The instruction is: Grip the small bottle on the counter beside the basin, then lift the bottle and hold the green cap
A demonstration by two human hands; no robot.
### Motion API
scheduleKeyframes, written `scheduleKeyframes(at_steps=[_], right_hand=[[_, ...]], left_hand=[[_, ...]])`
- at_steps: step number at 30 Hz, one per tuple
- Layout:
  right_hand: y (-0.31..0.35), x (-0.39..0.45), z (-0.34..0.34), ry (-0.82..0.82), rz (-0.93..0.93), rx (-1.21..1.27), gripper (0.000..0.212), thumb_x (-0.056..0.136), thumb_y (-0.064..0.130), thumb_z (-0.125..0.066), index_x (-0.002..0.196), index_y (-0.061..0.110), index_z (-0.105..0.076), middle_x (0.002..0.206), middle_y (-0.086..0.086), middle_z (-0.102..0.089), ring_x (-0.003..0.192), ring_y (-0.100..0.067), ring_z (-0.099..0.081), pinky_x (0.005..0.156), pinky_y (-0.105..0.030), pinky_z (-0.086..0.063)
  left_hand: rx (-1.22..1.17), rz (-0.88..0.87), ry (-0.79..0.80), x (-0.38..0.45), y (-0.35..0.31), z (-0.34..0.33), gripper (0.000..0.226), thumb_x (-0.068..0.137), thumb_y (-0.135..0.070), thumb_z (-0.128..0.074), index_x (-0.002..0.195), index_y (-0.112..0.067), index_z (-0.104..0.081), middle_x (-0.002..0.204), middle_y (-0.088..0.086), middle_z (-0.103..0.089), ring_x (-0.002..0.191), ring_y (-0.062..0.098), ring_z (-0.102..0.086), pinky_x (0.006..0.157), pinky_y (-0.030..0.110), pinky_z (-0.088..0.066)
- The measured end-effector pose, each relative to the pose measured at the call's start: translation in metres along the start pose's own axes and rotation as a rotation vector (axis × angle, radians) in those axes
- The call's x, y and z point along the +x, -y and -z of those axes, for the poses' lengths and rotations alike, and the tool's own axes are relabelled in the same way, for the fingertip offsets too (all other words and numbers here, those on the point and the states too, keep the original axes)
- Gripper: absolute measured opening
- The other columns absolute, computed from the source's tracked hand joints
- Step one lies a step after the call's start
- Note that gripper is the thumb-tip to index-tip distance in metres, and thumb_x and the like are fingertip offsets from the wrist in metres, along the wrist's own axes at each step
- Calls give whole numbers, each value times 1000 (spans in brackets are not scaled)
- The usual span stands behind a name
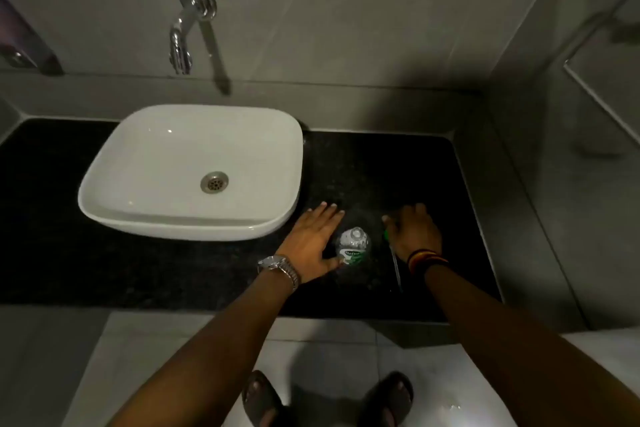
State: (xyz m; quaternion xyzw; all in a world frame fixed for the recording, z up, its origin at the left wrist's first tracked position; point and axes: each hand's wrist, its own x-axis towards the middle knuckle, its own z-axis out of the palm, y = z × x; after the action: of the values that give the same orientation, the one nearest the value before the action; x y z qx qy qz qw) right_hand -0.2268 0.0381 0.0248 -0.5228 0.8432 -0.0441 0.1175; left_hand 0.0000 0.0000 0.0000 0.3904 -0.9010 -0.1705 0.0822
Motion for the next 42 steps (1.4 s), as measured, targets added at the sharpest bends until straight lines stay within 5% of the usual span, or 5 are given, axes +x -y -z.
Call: scheduleKeyframes(at_steps=[6,11,18,25,42], right_hand=[[6,18,1,321,-232,56,60,82,48,-71,128,9,-64,132,-19,-63,120,-38,-62,97,-44,-54],[15,26,4,311,-233,74,57,80,45,-73,122,7,-67,123,-17,-68,113,-37,-66,92,-42,-56],[12,-7,58,-250,6,673,25,80,47,-71,71,24,-64,113,-6,-52,80,-19,-61,77,-32,-55],[23,-55,68,-442,231,932,20,85,40,-74,100,28,-72,134,7,-38,107,17,-48,82,-3,-44],[22,-72,-8,-245,221,783,36,82,29,-79,116,19,-71,156,-5,-28,137,-24,-39,110,-42,-42]], left_hand=[[-372,126,-143,3,-16,-14,88,68,-55,-84,143,-22,-51,147,3,-54,146,18,-34,118,32,-25],[-441,163,-201,7,-14,-17,58,71,-51,-83,122,-27,-69,128,-1,-68,138,15,-44,114,42,-39],[-378,105,-194,10,-19,-14,56,76,-48,-81,122,-17,-70,140,4,-60,144,25,-37,119,42,-28],[-229,41,-181,10,-20,-2,54,75,-53,-79,118,-20,-74,158,11,-38,152,33,-19,123,53,-13],[-158,63,-167,7,-19,-5,52,80,-63,-68,122,-32,-71,164,8,-27,154,30,-6,124,53,-3]])
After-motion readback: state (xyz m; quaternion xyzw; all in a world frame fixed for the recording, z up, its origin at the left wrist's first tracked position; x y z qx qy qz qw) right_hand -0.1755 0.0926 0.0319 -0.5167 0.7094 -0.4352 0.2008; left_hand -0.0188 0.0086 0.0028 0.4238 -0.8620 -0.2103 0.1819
